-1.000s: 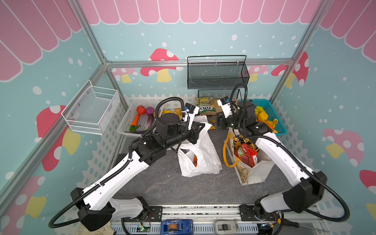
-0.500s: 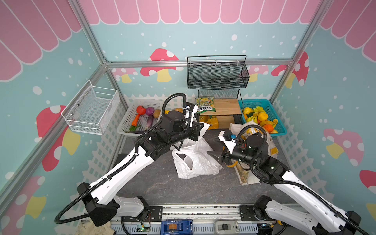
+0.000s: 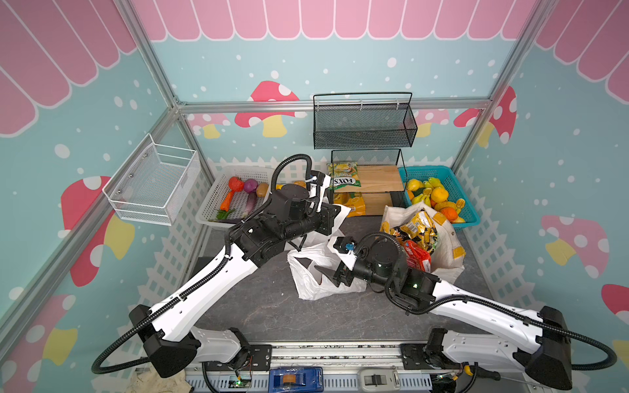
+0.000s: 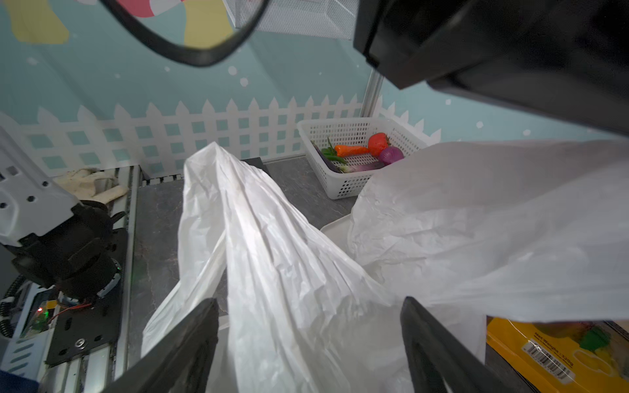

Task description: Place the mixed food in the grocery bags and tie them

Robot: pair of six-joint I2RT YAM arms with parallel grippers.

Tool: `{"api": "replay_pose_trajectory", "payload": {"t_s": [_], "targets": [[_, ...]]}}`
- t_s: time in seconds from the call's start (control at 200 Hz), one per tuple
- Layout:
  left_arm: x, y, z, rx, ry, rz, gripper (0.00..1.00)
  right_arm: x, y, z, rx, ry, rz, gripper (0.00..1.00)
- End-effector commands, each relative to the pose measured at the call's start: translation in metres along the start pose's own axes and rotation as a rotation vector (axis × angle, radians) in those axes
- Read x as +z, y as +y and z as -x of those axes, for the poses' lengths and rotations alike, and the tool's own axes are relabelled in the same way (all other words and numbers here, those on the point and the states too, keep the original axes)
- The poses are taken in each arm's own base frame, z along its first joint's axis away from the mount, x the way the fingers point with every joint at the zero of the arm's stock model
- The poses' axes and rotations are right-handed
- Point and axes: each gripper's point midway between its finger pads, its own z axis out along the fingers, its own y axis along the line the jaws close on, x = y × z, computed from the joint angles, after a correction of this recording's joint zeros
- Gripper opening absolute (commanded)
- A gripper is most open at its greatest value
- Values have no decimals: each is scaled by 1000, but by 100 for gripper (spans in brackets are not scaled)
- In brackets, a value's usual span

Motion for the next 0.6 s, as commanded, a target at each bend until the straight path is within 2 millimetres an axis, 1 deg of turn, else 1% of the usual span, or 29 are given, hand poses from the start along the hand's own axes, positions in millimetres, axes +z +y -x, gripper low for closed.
{"api": "replay_pose_trajectory", "payload": {"t_s": [0.0, 0.035, 0.065, 0.085, 0.095, 0.12, 0.17, 0.245, 0.31, 0.365, 0.435, 0.5, 0.595], "targets": [[-5, 1, 12, -18, -26, 11, 0, 6, -7, 7, -21, -24, -73, 86], [-5, 1, 12, -18, -27, 12, 0, 9, -6, 5, -19, -17, -79, 86], [-6, 1, 13, -17, -30, 9, 0, 10, -7, 4, -16, -10, -91, 83], [-7, 1, 13, -15, -31, 9, 0, 11, -7, 2, -15, -5, -98, 78], [-7, 1, 13, -15, -31, 10, 0, 11, -8, 2, -14, -3, -102, 72], [-7, 2, 13, -15, -30, 11, 0, 10, -10, 2, -9, 0, -114, 64], [-9, 4, 13, -15, -33, 16, 0, 6, -14, 2, -4, -3, -137, 48], [-14, 7, 15, -21, -38, 17, 0, -7, -21, 7, -9, -23, -166, 31], [-23, 8, 19, -22, -52, 8, 0, -22, -30, 14, -3, -43, -185, 17], [-32, 9, 24, -26, -70, 0, 0, -35, -40, 20, 11, -62, -192, 12], [-45, 7, 30, -24, -94, -24, 0, -53, -56, 31, 39, -95, -192, 9], [-57, 1, 34, -29, -112, -63, 0, -71, -74, 43, 71, -132, -196, 5], [-74, -8, 38, -48, -119, -135, 0, -91, -97, 56, 95, -155, -215, 2]]}}
